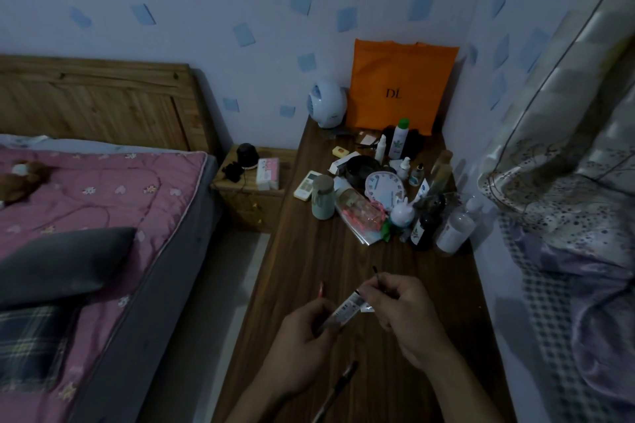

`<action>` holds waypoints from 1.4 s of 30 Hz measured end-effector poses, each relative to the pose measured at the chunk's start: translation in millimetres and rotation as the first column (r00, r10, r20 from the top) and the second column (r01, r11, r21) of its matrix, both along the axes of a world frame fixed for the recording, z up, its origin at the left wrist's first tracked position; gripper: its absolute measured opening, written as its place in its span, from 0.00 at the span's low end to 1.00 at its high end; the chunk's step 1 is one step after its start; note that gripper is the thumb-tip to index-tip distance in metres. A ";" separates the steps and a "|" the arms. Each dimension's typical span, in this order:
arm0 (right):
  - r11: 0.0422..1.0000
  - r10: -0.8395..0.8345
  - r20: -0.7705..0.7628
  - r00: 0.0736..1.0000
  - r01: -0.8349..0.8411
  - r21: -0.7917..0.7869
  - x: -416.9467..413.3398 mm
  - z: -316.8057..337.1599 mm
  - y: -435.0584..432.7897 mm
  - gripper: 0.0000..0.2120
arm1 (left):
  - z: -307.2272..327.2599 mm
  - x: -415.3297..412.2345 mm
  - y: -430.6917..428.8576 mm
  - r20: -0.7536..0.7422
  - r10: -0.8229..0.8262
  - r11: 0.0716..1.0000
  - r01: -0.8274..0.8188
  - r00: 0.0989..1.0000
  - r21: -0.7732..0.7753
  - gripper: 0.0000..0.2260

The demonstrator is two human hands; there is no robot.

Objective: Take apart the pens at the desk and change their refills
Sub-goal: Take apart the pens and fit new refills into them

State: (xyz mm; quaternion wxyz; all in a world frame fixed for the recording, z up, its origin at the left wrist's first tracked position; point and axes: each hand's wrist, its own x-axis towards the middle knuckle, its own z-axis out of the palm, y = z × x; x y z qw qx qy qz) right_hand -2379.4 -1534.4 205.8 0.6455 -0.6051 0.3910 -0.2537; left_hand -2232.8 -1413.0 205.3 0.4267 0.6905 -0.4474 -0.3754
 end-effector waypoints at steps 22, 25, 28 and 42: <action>0.960 -0.060 0.161 0.985 0.013 0.278 -7.5 37.4 14.1 0.09 | 30.5 -12.1 -2.5 0.140 0.145 0.949 -0.097 0.980 -0.301 0.06; 0.970 -0.167 0.167 0.972 0.132 0.206 -11.8 48.1 14.8 0.07 | 29.8 -11.3 -2.0 0.170 0.175 0.949 -0.120 0.970 -0.291 0.07; 0.948 -0.302 0.364 0.881 0.237 0.212 -19.4 64.7 16.3 0.12 | 28.7 -12.0 -1.9 0.141 0.201 0.948 -0.156 0.969 -0.277 0.07; 0.890 -0.298 0.338 0.893 0.388 -0.239 -22.7 59.4 36.5 0.20 | 40.4 -18.6 -4.7 0.023 0.247 0.934 -0.232 0.969 -0.271 0.05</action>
